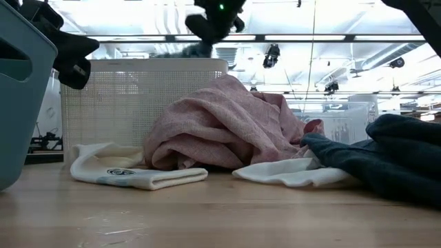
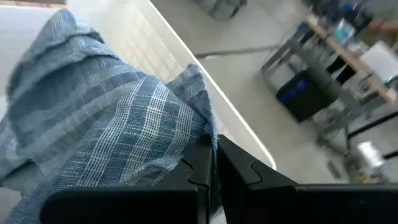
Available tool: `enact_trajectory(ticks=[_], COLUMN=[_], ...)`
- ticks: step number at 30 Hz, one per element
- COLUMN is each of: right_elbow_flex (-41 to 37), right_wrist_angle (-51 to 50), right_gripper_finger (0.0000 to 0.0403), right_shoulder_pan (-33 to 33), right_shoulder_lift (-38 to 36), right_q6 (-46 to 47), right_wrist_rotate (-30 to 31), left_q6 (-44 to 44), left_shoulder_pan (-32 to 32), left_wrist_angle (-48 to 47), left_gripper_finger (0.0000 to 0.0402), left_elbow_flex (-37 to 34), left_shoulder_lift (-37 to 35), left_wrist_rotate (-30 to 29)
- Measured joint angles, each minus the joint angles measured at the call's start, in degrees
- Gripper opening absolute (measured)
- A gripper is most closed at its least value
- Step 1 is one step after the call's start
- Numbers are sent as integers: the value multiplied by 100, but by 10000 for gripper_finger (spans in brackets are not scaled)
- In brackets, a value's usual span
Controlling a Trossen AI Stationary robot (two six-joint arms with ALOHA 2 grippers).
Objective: Pick & Place Cloths
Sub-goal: Put the blue long sleeve in the white bin, then put the pink long sleeve in the white bin
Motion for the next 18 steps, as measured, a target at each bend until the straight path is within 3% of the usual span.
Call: enact_trajectory(ticks=[7, 18], right_elbow_flex=[-343, -536], right_wrist_angle=[-440, -450], right_gripper_finger=[15, 95], right_shoulder_pan=[-379, -387], right_shoulder_lift=[-2, 0], right_q6=[976, 1138], right_wrist_rotate=[-1778, -1859], left_q6=[0, 0], left_shoulder_pan=[0, 0], left_wrist_angle=[0, 0], left_gripper_finger=[12, 12], left_elbow_flex=[0, 0], left_shoulder_lift=[0, 0], left_wrist_rotate=[-1, -1])
